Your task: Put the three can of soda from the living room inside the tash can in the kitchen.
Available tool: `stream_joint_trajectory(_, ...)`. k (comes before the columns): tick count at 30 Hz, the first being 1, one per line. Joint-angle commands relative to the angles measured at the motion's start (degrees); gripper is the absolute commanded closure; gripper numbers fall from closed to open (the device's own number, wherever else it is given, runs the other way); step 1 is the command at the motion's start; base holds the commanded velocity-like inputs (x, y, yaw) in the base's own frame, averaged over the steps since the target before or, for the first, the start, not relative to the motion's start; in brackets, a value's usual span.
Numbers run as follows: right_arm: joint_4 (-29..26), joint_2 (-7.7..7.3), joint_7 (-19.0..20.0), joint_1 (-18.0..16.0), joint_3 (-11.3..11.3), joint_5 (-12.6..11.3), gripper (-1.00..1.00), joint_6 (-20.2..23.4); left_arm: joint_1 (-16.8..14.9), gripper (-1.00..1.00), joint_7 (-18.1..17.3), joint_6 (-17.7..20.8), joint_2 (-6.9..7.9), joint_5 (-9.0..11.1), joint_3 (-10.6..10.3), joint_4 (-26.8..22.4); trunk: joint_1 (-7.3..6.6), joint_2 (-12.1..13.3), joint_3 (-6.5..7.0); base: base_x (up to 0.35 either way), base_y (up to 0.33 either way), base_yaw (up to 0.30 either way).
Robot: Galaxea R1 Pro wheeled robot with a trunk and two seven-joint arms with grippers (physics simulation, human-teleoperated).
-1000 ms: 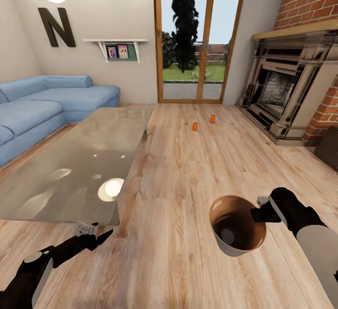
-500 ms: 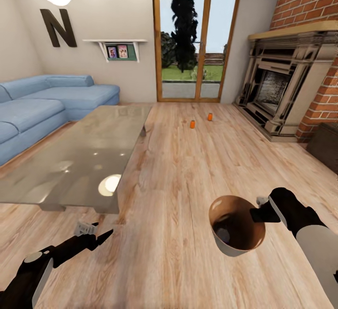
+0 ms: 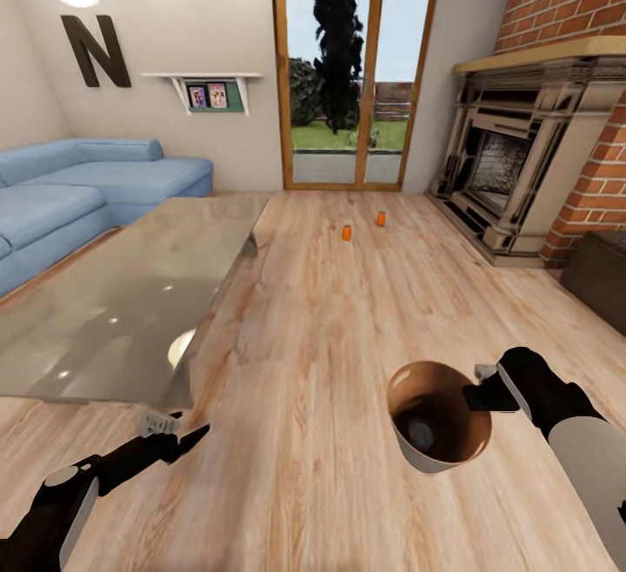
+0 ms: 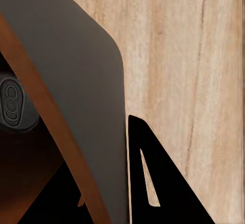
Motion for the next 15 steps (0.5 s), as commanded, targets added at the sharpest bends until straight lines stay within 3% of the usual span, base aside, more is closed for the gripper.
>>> stream_joint_trajectory(1,-0.01,0.01,0.14,-0.03,-0.09,-1.06,1.00,0.12,0.00,-1.00,-0.01,0.00,0.00,-0.02,0.00,0.00,0.00,0.00,0.01,0.240,-0.243,0.000)
stream_joint_trajectory(6,-0.01,0.01,-0.03,-0.03,-0.16,-1.03,1.00,0.11,0.00,-1.00,0.01,0.01,0.00,-0.13,0.00,0.00,0.00,0.00,0.01,0.248,-0.236,-0.064)
stream_joint_trajectory(15,-0.01,0.01,-0.12,-0.03,-0.19,-1.03,1.00,0.15,0.00,-1.00,0.00,-0.01,0.00,-0.19,0.00,0.00,0.00,0.00,0.07,0.255,-0.228,-0.221)
